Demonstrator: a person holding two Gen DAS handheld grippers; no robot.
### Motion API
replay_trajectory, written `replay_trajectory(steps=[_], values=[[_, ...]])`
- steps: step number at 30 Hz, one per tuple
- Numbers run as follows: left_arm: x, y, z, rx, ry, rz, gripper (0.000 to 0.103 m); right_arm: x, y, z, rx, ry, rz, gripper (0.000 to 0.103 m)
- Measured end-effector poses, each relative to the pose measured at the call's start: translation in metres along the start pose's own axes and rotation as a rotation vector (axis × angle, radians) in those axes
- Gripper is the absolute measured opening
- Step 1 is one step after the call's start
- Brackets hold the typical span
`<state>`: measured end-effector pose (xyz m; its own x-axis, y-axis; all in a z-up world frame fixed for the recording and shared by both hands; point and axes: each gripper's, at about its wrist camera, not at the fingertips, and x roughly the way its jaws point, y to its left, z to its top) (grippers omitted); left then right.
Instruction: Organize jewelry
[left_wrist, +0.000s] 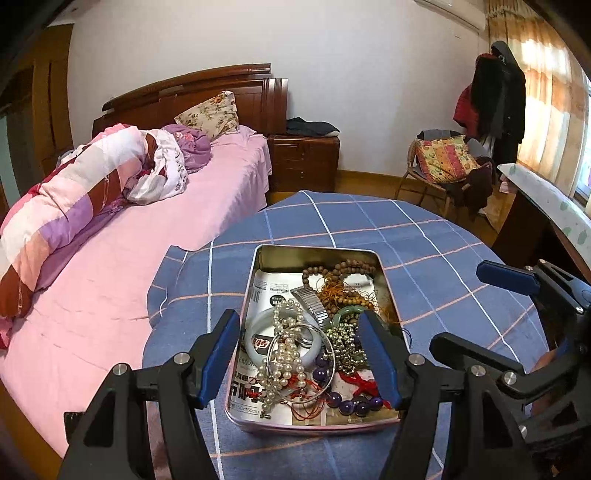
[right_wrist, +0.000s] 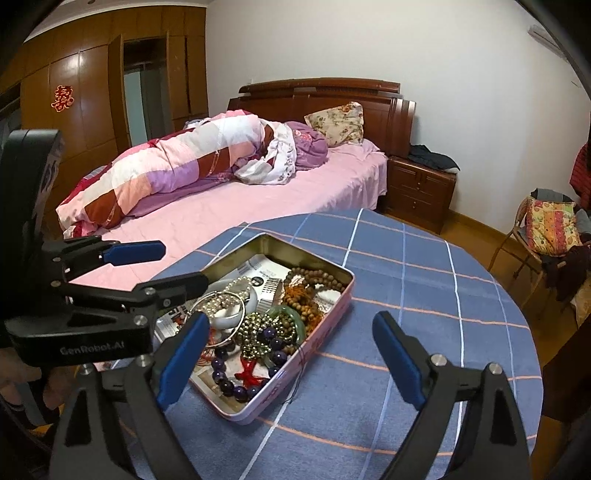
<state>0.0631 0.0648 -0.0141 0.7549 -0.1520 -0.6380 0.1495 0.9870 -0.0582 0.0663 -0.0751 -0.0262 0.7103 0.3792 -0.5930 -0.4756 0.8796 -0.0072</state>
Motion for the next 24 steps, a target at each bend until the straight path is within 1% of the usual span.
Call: replay_trajectory(steps=[4, 6, 8, 12, 16, 19, 22, 24], values=[[0.003, 0.002, -0.001, -0.011, 0.015, -0.001, 0.066, -0.001, -0.001, 0.000, 0.000, -0.008, -0.013, 0.095], [0.004, 0.004, -0.001, -0.012, 0.021, -0.010, 0.066, -0.001, -0.003, 0.001, 0.004, -0.012, -0.018, 0.095], [0.004, 0.005, -0.002, -0.018, 0.017, 0.007, 0.066, -0.001, -0.004, 0.001, 0.007, -0.013, -0.020, 0.095], [0.002, 0.004, -0.001, -0.016, 0.012, 0.007, 0.066, -0.002, -0.006, 0.001, 0.007, -0.016, -0.028, 0.096], [0.004, 0.005, -0.003, -0.006, 0.021, 0.017, 0.066, -0.001, -0.007, 0.001, 0.010, -0.017, -0.034, 0.097], [0.007, 0.010, -0.004, -0.019, 0.034, 0.008, 0.067, 0.002, -0.010, 0.000, 0.013, -0.013, -0.043, 0.097], [0.004, 0.011, -0.004, -0.010, 0.020, 0.025, 0.067, 0.002, -0.013, -0.002, 0.022, -0.012, -0.045, 0.097], [0.003, 0.009, -0.003, 0.006, 0.016, 0.053, 0.067, 0.003, -0.017, -0.005, 0.018, -0.004, -0.074, 0.099]])
